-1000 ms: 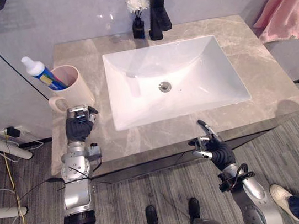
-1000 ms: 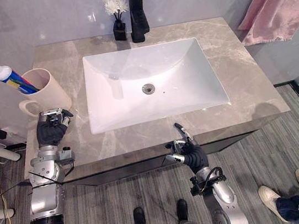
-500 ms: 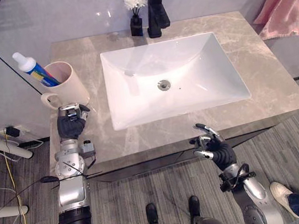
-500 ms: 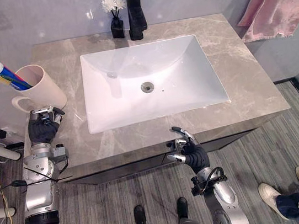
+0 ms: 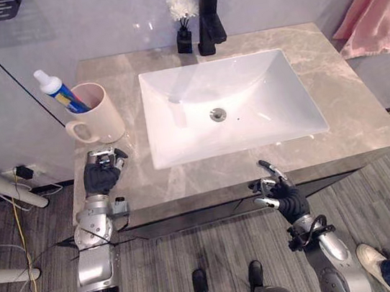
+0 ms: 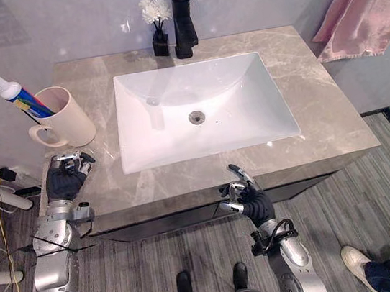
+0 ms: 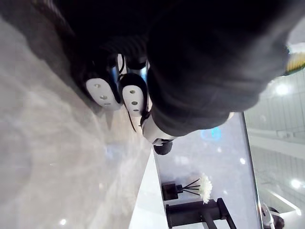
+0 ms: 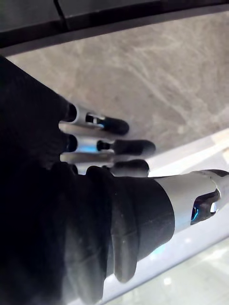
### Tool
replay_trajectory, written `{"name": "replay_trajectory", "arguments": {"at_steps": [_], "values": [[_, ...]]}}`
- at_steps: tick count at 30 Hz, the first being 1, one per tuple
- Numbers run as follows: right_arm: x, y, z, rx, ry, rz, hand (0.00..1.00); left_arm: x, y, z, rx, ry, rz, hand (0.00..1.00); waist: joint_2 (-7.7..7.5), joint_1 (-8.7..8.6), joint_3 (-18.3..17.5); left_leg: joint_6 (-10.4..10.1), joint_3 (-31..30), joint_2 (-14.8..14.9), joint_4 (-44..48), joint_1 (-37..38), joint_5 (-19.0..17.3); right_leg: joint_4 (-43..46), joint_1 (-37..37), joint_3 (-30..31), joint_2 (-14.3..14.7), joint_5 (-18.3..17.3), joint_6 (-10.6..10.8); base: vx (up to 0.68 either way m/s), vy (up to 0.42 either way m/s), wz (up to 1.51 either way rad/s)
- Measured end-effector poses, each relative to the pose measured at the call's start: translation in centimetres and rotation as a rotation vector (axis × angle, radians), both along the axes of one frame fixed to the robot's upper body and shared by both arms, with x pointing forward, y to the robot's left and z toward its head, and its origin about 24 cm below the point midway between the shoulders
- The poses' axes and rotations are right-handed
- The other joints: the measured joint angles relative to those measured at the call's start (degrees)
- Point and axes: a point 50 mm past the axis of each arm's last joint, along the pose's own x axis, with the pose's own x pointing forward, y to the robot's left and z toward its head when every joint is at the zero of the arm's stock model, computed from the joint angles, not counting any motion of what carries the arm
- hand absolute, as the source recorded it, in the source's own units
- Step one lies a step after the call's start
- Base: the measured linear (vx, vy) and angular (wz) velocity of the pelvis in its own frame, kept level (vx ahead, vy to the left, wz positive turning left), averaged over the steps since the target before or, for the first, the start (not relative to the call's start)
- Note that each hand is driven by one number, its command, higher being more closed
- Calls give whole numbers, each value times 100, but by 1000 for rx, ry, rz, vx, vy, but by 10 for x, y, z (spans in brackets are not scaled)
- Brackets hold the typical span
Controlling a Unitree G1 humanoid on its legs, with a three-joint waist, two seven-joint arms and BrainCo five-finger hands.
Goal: Organize washtable
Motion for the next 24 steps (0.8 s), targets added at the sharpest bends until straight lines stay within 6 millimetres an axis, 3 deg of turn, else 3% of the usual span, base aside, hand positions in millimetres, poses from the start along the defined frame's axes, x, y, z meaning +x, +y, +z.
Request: {"name": "replay_trajectory", "arguments": {"at_steps": [9,24], "values": [[0,-2,-3,-26,11,11,0,-5,3,-7,-16,30,11,100,78,6,-37,14,-32,-34,-9,53,17,1,65,-66,-34,-5,-5,-3,0,1],[-3,-4,-10,-28,41,6,0,-1,10,-11,-13,73,44,100,75,12,-207,19,-19,-51,-48,65,37,2,21,-115,-54,-4,-4,-1,1,0]]}}
